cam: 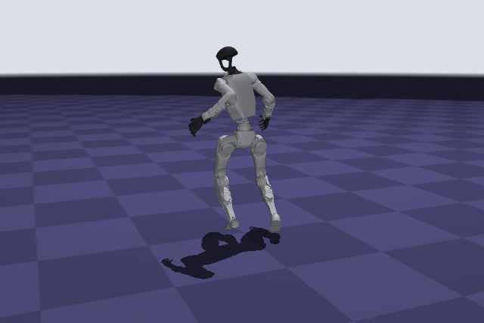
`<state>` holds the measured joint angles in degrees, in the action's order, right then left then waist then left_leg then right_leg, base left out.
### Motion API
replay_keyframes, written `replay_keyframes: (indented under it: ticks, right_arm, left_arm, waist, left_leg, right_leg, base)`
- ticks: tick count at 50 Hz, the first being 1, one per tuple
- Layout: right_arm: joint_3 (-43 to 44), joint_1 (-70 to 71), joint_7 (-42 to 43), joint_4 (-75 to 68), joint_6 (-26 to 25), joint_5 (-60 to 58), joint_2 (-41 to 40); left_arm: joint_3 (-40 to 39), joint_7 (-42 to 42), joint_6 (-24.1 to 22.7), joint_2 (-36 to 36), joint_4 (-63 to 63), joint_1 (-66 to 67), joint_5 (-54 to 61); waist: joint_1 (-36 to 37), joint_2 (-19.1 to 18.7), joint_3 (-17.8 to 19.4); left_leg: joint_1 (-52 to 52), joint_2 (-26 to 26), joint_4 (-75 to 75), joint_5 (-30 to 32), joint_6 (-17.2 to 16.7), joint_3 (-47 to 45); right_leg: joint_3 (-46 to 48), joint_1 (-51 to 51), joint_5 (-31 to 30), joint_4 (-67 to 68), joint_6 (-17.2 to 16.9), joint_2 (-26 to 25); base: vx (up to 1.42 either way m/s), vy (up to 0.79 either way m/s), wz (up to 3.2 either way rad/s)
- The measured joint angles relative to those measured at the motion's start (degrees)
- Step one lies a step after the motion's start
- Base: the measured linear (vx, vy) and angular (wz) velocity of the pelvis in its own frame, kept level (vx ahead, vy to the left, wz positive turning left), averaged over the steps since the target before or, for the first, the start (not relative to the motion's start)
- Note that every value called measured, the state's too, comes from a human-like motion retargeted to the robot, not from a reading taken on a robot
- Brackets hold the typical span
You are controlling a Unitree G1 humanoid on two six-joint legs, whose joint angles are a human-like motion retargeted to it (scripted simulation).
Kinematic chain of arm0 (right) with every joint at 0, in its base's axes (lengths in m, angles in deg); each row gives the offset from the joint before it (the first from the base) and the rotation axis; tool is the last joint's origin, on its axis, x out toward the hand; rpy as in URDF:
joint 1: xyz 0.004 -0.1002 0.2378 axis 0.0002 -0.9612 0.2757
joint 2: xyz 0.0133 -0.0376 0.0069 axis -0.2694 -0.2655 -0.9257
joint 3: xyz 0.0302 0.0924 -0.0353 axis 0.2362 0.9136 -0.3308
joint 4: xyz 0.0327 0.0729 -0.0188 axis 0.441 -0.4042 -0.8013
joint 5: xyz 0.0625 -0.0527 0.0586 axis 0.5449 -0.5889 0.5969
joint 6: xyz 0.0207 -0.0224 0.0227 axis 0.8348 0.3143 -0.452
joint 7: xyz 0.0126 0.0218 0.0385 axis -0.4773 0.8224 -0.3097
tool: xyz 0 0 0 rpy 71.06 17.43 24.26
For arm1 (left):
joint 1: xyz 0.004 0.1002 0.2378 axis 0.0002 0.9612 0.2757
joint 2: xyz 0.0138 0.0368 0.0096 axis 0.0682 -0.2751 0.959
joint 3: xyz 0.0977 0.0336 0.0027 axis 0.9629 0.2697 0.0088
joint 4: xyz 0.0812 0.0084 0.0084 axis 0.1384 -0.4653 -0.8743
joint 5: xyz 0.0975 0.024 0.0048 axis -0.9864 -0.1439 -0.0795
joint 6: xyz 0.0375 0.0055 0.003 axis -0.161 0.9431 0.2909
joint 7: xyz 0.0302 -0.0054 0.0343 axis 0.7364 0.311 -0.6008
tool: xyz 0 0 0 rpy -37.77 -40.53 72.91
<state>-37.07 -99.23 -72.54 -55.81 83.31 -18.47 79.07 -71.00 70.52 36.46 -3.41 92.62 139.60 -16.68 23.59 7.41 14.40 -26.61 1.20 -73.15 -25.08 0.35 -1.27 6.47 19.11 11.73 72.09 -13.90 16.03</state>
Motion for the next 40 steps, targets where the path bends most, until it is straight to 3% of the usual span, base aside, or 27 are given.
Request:
replay_keyframes:
  ticks: [3, 5, 8, 10, 12, 19, 25, 29, 35, 40]
  right_arm:
    - [-2.05, -1.48, -1.41, 6.42, 0.62, -0.94, 1.36]
    - [-3.5, -1.75, -1.52, 9.97, 1.13, -3.77, 2.66]
    - [-6.36, -0.96, 0.33, 12.5, 1.51, -11.17, 3.94]
    - [-9.34, 0.37, 2.14, 12.23, 1.17, -16.1, 3.77]
    - [-12.4, 2.16, 3.3, 10.94, 1.05, -18.95, 2.92]
    - [-18.83, 3.76, 0.83, 11.23, 2.85, -16.85, 1.35]
    - [-21.3, 3.87, -2.4, 12.37, 3.36, -12.65, 1.34]
    - [-22.11, 5.46, -4.39, 10.61, 2.92, -11.84, 1.83]
    - [-23.33, 9.94, -6.76, 5.55, 1.52, -12.05, 3.11]
    - [-23.95, 15.69, -6.99, -0.67, 1.21, -13.1, 4.45]
  left_arm:
    - [0.02, -0.85, 0.42, 1.26, 3.54, -1.23, -6.24]
    - [0.93, -1.06, 0.52, 2.75, 5.26, -3.44, -10.93]
    - [4.54, -0.81, 1.05, 5.16, 6.22, -10.05, -18.41]
    - [9.0, -0.39, 1.88, 6.2, 5.56, -16.65, -22.86]
    - [14.62, 0.47, 2.61, 6.45, 3.49, -24.73, -25.51]
    - [26.52, 5.96, 3.1, 6.82, 0.37, -40.0, -28.37]
    - [30.48, 10.82, 2.91, 9.45, -1.19, -43.49, -29.91]
    - [32.13, 13.15, 2.78, 11.12, -3.3, -45.62, -29.43]
    - [32.94, 14.55, 3.16, 11.75, -8.26, -47.01, -27.66]
    - [32.96, 13.2, 3.14, 11.17, -14.9, -47.97, -27.25]
  waist:
    - [-2.68, 2.4, -4.43]
    - [-4.07, 2.91, -5.81]
    - [-5.52, 3.93, -5.46]
    - [-6.21, 4.91, -4.44]
    - [-6.39, 5.91, -3.48]
    - [-7.15, 7.07, -4.7]
    - [-10.26, 6.46, -7.91]
    - [-11.35, 5.8, -9.45]
    - [-10.88, 5.23, -8.45]
    - [-12.75, 5.08, -6.04]
  left_leg:
    - [-4.93, 5.77, 5.19, -0.5, 0.51, -0.52]
    - [-6.61, 9.01, 5.59, -4.17, 2.13, -0.03]
    - [-8.76, 13.53, 1.14, -14.74, 7.72, 0.72]
    - [-9.71, 16.03, -1.4, -19.1, 10.28, 0.93]
    - [-9.68, 18.21, -1.47, -20.42, 10.77, 1.63]
    - [-5.41, 23.14, 7.69, -17.28, 5.73, 11.18]
    - [-2.09, 26.1, 14.95, -13.54, 0.61, 23.95]
    - [-2.07, 27.75, 17.88, -12.37, -1.55, 31.52]
    - [-3.45, 28.64, 19.0, -11.97, -4.25, 35.34]
    - [-7.93, 24.36, 18.69, -13.73, -2.46, 25.81]
  right_leg:
    - [-2.51, 3.96, 6.25, 4.0, 2.49, 5.28]
    - [-4.14, 4.59, 12.16, 7.19, 4.88, 8.07]
    - [-6.71, 5.72, 20.32, 14.86, 8.32, 10.99]
    - [-8.37, 7.44, 21.55, 20.28, 9.52, 12.1]
    - [-10.01, 10.49, 20.37, 24.28, 10.31, 11.86]
    - [-11.25, 19.04, 20.47, 20.93, 10.4, 1.82]
    - [-18.5, 21.26, 21.19, 4.6, 5.03, -12.52]
    - [-24.49, 20.96, 21.17, -3.76, 2.64, -18.15]
    - [-19.79, 20.71, 22.57, -5.77, 3.89, -14.35]
    - [-11.45, 19.2, 25.24, -5.28, 4.66, -6.17]
  base:
    - [-0.04, 0.03, 0.23]
    - [-0.07, 0.03, 0.18]
    - [-0.08, 0.04, 0.35]
    - [-0.05, 0.06, 0.63]
    - [-0.02, 0.07, 0.79]
    - [0.09, 0.03, 1.32]
    - [0.14, -0.04, 2.22]
    - [0.06, -0.08, 2.21]
    - [-0.02, -0.11, 1.7]
    - [-0.04, -0.07, 1.83]
